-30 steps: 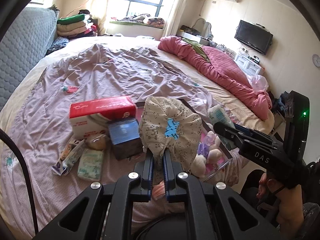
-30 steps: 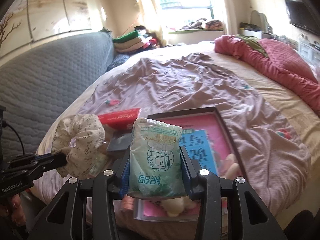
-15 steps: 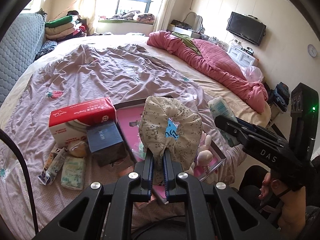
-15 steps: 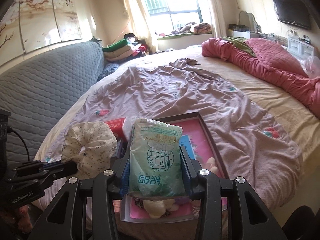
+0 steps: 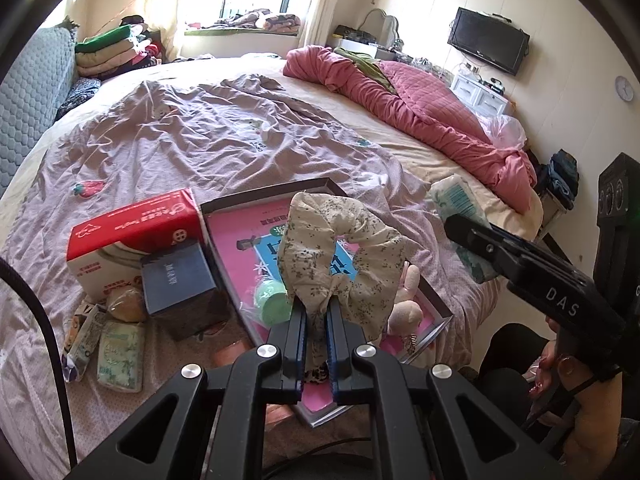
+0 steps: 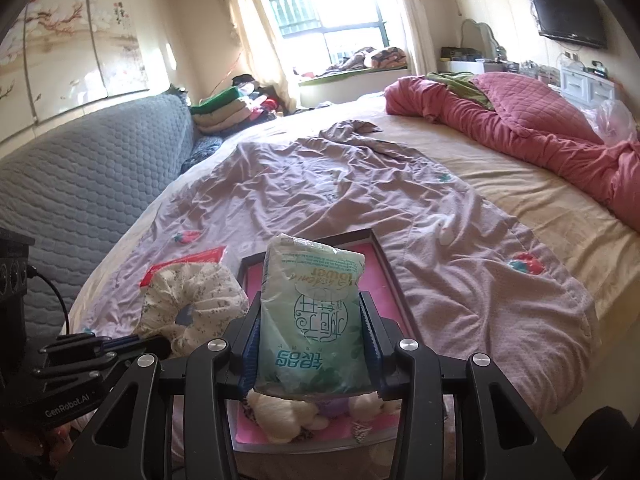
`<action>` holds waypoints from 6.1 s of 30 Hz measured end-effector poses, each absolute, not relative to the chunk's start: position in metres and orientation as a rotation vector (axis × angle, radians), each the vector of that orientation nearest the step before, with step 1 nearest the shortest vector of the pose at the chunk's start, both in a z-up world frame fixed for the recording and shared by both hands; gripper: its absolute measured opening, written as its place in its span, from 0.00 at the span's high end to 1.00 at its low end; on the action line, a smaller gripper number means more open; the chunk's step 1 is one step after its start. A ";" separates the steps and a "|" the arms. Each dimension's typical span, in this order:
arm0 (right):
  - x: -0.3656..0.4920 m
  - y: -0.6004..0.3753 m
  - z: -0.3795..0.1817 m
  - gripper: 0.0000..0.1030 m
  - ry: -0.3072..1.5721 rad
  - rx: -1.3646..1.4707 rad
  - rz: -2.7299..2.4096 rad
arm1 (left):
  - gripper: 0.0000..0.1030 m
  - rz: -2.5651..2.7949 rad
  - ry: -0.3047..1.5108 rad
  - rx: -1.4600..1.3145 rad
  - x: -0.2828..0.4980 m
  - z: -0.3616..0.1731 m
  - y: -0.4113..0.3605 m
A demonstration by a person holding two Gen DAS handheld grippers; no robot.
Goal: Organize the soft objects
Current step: 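Carry the scrunchie with the left gripper while the right gripper carries the wipes pack over the tray, then lower the scrunchie and open the left gripper while the right gripper releases the wipes pack on the tray, then withdraw both open grippers from the tray back toward the remaining items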
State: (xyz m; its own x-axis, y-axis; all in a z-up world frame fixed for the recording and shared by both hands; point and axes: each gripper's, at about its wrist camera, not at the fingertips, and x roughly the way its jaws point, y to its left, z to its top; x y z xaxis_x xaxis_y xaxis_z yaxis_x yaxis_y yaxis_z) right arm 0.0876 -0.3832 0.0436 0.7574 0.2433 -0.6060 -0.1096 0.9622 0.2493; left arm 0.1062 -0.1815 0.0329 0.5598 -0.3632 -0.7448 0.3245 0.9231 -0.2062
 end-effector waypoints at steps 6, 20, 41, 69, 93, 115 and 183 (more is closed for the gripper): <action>0.089 -0.400 0.036 0.57 0.691 0.217 0.161 | 0.92 -0.417 0.905 -0.041 0.115 0.026 -0.193; 0.103 -0.410 0.008 0.57 0.731 0.221 0.144 | 0.91 -0.418 0.978 -0.028 0.138 -0.012 -0.211; 0.133 -0.367 -0.025 0.57 0.822 0.134 0.236 | 0.91 -0.403 1.050 -0.019 0.155 -0.046 -0.210; 0.175 -0.338 -0.076 0.56 0.954 0.074 0.302 | 0.91 -0.394 1.087 -0.028 0.158 -0.062 -0.205; 0.185 -0.326 -0.085 0.44 0.977 0.005 0.296 | 0.91 -0.378 1.110 -0.019 0.164 -0.068 -0.209; 0.148 -0.368 -0.044 0.27 0.882 0.058 0.200 | 0.84 -0.388 1.079 -0.013 0.155 -0.051 -0.208; 0.060 -0.307 0.075 0.20 0.682 -0.004 0.285 | 0.21 -0.087 0.847 -0.038 0.063 0.077 -0.084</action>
State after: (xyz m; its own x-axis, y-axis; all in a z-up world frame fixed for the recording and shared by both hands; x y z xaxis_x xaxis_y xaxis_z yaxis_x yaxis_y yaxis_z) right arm 0.0602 -0.3073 0.0746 0.7388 0.2583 -0.6225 -0.2609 0.9612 0.0892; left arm 0.0626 -0.0837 0.0767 0.6587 -0.0923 -0.7467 0.0622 0.9957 -0.0682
